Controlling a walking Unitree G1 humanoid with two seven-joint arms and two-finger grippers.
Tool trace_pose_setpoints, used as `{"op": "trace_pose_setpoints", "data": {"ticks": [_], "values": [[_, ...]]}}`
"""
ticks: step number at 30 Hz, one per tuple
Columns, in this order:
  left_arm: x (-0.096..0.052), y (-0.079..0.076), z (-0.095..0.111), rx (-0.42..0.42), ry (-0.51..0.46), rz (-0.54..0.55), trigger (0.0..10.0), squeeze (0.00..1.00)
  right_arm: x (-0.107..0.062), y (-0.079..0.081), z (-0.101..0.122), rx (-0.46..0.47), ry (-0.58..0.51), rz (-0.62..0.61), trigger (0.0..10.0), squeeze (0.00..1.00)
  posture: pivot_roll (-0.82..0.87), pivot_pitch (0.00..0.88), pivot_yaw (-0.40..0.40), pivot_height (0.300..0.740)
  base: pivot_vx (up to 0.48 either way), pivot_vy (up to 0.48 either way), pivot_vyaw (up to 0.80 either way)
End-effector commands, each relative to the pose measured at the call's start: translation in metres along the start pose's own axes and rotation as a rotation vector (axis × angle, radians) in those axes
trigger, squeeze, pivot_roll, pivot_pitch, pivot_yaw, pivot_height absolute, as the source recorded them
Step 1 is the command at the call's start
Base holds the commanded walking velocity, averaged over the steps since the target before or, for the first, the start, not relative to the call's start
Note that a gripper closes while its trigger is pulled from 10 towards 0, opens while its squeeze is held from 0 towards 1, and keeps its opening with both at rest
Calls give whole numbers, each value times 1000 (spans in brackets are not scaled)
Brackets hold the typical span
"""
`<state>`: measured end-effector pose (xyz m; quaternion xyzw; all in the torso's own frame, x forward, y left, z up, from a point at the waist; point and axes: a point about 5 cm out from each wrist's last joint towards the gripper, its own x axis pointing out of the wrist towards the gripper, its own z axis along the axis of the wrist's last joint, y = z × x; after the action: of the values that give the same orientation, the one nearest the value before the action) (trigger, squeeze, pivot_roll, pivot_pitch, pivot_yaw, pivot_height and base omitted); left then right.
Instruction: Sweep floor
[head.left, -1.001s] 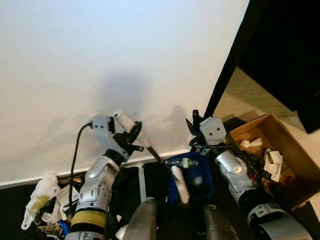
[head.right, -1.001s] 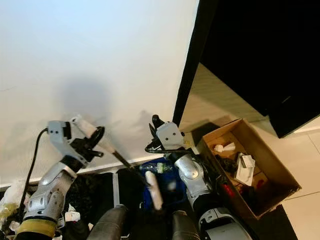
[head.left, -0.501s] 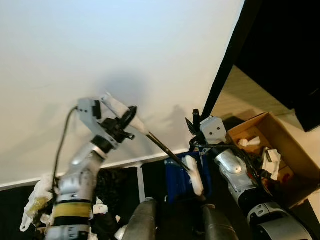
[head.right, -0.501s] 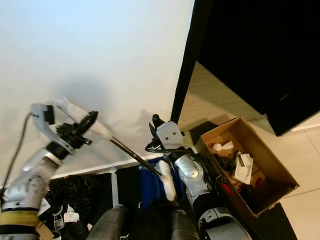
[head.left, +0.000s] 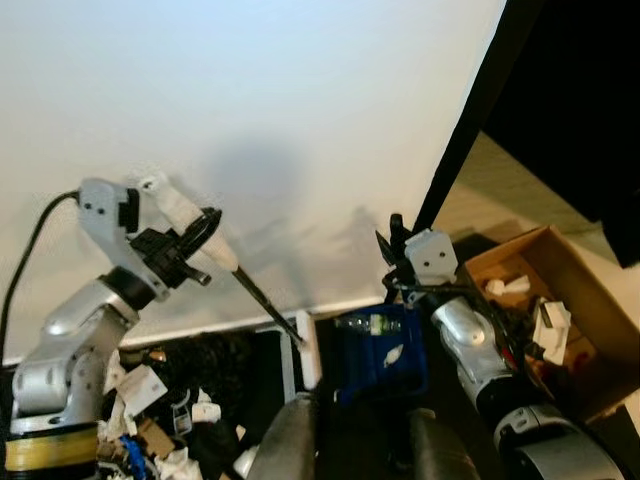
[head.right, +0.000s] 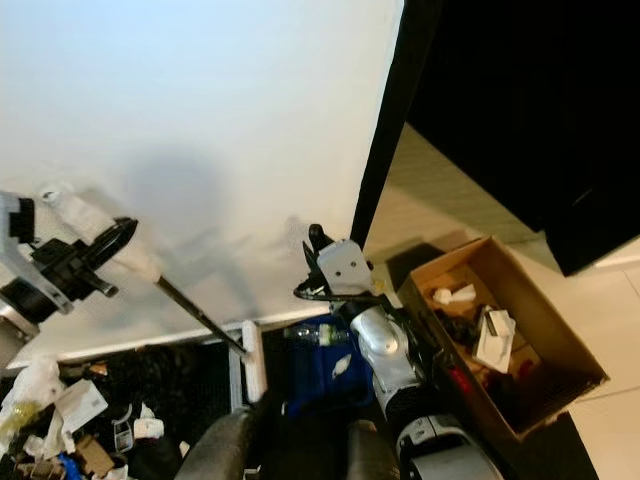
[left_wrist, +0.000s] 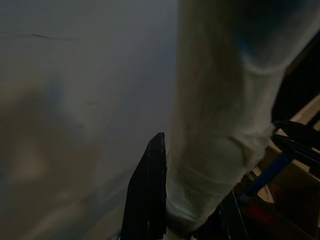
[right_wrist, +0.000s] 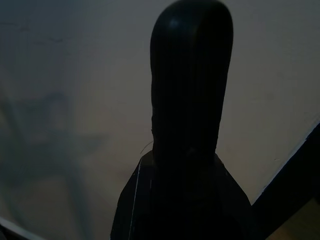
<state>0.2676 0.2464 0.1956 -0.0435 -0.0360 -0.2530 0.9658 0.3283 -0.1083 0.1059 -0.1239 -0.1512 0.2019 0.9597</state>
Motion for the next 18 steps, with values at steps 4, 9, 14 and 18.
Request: {"op": "trace_pose_setpoints", "data": {"ticks": [4, 9, 14, 18], "values": [[-25, 36, -29, 169, 320, 218, 10000, 0, -7, -3, 10, 8, -77, -22, 10000, 0, 303, 255, 108, 740, 0, 0, 0], [-26, 52, -33, 195, 394, 306, 10000, 0, -20, -19, 23, -38, -141, -27, 10000, 0, 275, 238, 127, 740, 0, 0, 0], [-25, 64, -32, 222, 417, 379, 10000, 0, -28, -27, 33, -49, -173, -35, 10000, 0, 264, 228, 132, 740, 0, 0, 0], [-21, 76, -27, 232, 410, 442, 10000, 0, -33, -30, 44, -17, -194, -46, 10000, 0, 245, 207, 131, 740, 0, 0, 0]]}}
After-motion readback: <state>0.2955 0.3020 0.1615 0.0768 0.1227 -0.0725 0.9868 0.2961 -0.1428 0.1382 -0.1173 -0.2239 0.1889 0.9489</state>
